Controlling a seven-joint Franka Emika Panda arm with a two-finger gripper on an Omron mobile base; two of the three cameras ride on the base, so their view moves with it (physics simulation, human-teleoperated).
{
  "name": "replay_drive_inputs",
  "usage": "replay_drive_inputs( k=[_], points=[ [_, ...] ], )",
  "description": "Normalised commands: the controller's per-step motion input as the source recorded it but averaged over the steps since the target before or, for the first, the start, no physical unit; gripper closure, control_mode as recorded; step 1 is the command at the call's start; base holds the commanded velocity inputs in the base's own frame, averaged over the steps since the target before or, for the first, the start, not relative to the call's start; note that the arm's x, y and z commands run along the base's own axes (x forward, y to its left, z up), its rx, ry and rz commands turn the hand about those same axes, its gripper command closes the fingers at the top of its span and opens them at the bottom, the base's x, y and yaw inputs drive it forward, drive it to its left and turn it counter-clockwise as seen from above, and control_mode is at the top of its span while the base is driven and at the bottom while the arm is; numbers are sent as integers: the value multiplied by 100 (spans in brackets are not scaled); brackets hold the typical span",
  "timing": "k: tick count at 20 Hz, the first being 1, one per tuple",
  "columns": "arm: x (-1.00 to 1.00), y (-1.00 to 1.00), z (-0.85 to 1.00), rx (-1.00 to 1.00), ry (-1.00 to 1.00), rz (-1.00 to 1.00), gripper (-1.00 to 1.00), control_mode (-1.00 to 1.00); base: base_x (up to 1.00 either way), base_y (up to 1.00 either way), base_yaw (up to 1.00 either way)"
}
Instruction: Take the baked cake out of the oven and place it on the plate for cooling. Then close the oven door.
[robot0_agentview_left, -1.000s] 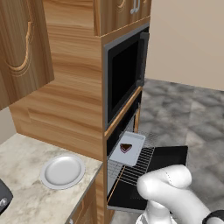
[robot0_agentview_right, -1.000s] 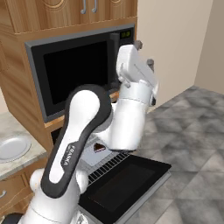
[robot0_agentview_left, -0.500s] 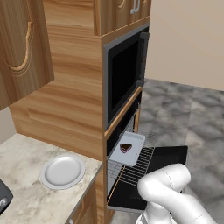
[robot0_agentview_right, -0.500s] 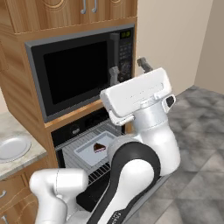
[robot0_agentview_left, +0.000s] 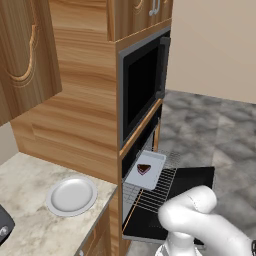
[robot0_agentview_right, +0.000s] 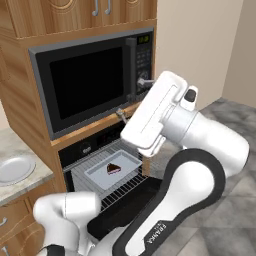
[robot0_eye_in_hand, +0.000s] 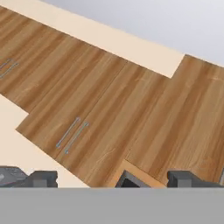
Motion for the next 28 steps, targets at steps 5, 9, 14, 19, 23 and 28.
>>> replay_drive_inputs(
  k=[5, 9, 14, 19, 23, 28],
  points=[
    [0, -11, -36, -76, -7, -3, -100, -100, 0, 0, 0],
    [14, 0, -77, -63, 3, -18, -100, -100, 0, 0, 0],
    [26, 0, -100, -33, 14, -20, -100, -100, 0, 0, 0],
    [-5, 9, -100, -12, 10, -17, -100, -100, 0, 0, 0],
    [-34, 29, -86, -4, 3, -12, -100, -100, 0, 0, 0],
    [0, 20, -13, 0, 0, -10, -100, -100, 0, 0, 0]
  ],
)
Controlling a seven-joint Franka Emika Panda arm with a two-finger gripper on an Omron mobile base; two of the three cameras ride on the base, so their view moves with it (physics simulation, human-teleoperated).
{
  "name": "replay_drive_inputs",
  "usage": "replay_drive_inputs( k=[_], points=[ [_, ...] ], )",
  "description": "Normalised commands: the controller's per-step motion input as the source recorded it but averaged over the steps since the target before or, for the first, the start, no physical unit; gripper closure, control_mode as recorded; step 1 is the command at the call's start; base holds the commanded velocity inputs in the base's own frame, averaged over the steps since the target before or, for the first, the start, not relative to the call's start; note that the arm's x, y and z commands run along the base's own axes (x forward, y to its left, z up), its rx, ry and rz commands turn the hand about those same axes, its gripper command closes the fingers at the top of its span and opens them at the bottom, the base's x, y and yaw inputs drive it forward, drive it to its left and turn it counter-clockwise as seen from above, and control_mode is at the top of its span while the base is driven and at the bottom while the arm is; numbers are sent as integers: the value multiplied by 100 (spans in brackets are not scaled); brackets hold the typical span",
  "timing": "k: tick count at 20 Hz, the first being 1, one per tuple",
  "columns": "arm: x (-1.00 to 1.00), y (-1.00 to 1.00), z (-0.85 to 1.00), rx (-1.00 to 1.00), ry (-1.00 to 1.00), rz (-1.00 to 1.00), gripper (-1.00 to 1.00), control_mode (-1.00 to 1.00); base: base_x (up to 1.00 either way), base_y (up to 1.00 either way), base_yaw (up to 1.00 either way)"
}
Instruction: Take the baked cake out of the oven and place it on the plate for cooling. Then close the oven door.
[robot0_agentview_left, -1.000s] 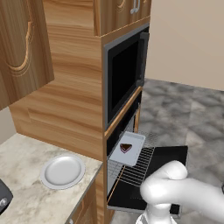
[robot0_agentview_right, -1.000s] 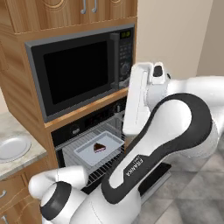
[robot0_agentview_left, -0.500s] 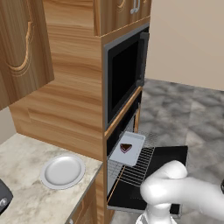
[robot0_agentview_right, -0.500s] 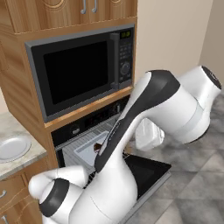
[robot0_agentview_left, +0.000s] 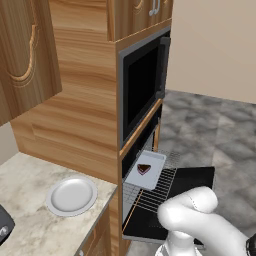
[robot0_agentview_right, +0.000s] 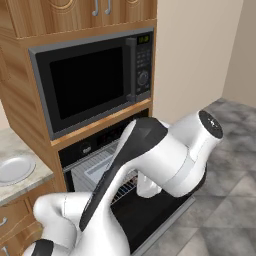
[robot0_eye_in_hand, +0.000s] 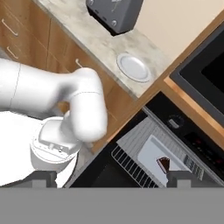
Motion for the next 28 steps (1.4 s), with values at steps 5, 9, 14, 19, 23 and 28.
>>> replay_drive_inputs(
  k=[5, 9, 14, 19, 23, 28],
  points=[
    [42, 14, -19, -1, 3, -7, -100, -100, 0, 0, 0],
    [71, 5, -26, -3, 15, -4, -100, -100, 0, 0, 0],
    [74, 0, -42, 1, 27, 2, -100, -100, 0, 0, 0],
    [43, 0, -48, 5, 19, 4, -100, -100, 0, 0, 0],
    [28, 8, -31, 5, 12, 0, -100, -100, 0, 0, 0],
    [12, 35, -22, 4, 7, 0, -100, -100, 0, 0, 0]
  ],
)
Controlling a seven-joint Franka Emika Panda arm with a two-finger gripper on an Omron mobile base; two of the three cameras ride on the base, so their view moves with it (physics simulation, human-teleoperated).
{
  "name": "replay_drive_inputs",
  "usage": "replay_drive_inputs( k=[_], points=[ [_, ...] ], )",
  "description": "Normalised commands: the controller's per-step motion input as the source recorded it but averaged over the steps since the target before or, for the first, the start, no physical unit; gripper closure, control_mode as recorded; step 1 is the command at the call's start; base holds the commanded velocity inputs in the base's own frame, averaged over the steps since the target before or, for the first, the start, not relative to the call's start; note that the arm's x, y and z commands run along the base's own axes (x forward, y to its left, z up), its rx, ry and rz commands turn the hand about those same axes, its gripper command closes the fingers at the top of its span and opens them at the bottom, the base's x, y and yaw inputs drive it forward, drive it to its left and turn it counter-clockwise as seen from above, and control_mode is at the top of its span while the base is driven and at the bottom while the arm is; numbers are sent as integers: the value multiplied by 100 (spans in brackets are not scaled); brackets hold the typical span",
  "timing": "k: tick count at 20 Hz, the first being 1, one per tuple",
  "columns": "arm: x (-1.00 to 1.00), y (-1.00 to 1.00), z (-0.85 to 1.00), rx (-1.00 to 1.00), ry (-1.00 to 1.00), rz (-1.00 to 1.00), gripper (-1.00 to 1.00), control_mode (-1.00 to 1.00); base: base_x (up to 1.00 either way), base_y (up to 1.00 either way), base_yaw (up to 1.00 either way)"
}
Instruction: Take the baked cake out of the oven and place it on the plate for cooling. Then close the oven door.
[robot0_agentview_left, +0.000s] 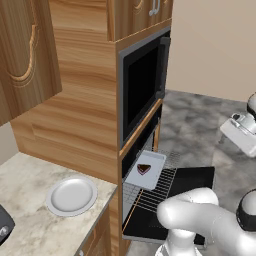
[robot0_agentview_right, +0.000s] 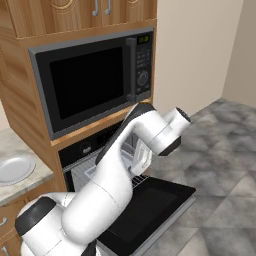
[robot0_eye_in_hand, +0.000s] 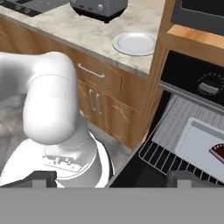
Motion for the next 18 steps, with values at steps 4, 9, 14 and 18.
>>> replay_drive_inputs(
  k=[4, 9, 14, 18],
  points=[
    [9, 46, -24, 3, 4, 0, -100, -100, 0, 0, 0],
    [9, 33, -32, 2, 0, -3, -100, -100, 0, 0, 0],
    [29, 19, -37, 1, -2, -9, -100, -100, 0, 0, 0],
    [54, 11, -25, 1, 0, -6, -100, -100, 0, 0, 0]
  ],
)
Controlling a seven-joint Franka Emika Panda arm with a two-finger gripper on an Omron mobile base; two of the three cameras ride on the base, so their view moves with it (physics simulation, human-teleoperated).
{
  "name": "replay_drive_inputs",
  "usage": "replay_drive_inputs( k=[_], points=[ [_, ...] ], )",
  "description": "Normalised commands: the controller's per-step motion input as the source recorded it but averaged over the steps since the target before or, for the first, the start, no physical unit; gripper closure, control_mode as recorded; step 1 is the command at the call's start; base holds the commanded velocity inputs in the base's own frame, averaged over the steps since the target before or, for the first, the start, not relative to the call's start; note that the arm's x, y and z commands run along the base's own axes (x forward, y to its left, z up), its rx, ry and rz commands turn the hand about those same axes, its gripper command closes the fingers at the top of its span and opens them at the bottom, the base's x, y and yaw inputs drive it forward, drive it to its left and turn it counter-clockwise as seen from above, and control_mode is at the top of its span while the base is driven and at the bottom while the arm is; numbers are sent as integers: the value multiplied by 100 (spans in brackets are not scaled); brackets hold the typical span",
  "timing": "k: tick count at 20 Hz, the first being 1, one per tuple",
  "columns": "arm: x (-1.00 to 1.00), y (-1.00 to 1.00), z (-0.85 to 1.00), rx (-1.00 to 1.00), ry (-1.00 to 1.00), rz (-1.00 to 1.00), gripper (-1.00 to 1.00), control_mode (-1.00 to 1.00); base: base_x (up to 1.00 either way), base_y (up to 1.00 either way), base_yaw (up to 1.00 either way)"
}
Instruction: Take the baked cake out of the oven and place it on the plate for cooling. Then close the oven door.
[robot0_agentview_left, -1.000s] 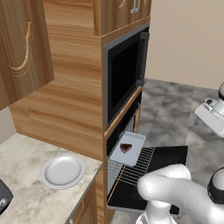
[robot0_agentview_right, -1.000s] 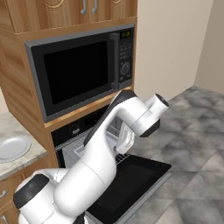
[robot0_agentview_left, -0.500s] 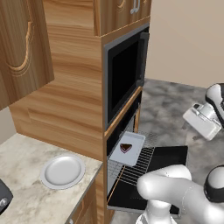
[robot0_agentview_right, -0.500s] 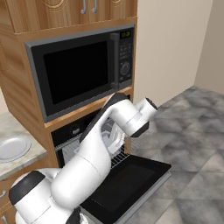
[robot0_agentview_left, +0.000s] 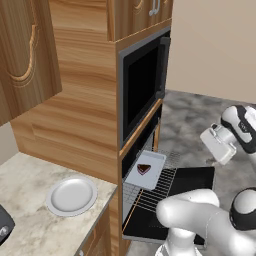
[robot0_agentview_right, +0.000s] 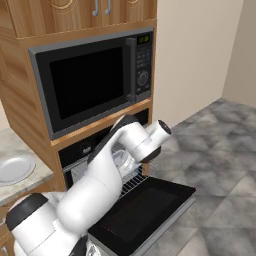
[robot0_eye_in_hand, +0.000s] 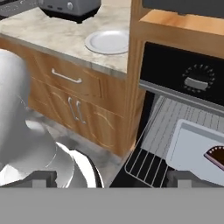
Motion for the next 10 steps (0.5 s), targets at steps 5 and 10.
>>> replay_drive_inputs(
  k=[5, 10],
  points=[
    [57, 0, -29, 0, 0, 0, -100, -100, 0, 0, 0],
    [35, 0, -46, 0, -2, 0, -100, -100, 0, 0, 0]
  ],
)
